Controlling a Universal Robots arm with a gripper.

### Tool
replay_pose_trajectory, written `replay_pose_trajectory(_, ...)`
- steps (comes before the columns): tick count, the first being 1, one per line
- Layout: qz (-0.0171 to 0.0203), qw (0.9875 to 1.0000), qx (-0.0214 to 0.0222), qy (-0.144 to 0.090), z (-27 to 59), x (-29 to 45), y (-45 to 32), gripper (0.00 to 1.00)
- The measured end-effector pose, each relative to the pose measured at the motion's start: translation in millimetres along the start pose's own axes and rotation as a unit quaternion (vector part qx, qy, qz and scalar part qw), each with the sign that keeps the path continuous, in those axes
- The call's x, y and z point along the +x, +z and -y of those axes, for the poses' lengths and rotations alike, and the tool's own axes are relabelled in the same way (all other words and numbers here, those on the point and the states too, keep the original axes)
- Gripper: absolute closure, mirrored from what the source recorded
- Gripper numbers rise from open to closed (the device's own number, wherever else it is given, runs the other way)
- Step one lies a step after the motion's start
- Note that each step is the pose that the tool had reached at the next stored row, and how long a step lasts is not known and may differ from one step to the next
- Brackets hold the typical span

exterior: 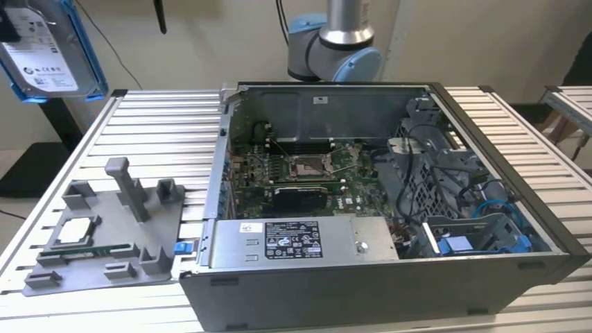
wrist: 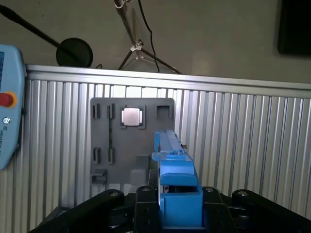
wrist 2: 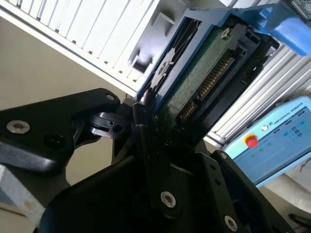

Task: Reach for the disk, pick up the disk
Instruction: 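Pick up the disk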

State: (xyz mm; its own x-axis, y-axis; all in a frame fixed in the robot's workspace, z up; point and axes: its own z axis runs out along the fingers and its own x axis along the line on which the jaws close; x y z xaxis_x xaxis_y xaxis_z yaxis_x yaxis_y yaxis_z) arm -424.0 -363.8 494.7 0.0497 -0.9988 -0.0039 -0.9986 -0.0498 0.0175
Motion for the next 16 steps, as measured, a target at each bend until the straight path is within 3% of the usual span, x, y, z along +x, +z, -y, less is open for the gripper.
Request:
replay_pose_trajectory(5, 0.0001, 1.0, -0.0024, 0.0, 17.5, 0.9, -0.3, 1.0)
replay_pose_trajectory(6, 0.0002, 1.0, -0.0036, 0.0, 25.5, 1.3, -0.5, 1.0)
replay_pose_trajectory(8, 0.0002, 1.0, -0.0047, 0.0, 33.3, 1.7, -0.6, 1.0)
replay_pose_trajectory(16, 0.0004, 1.0, -0.0081, 0.0, 59.3, 2.9, -1.1, 1.0)
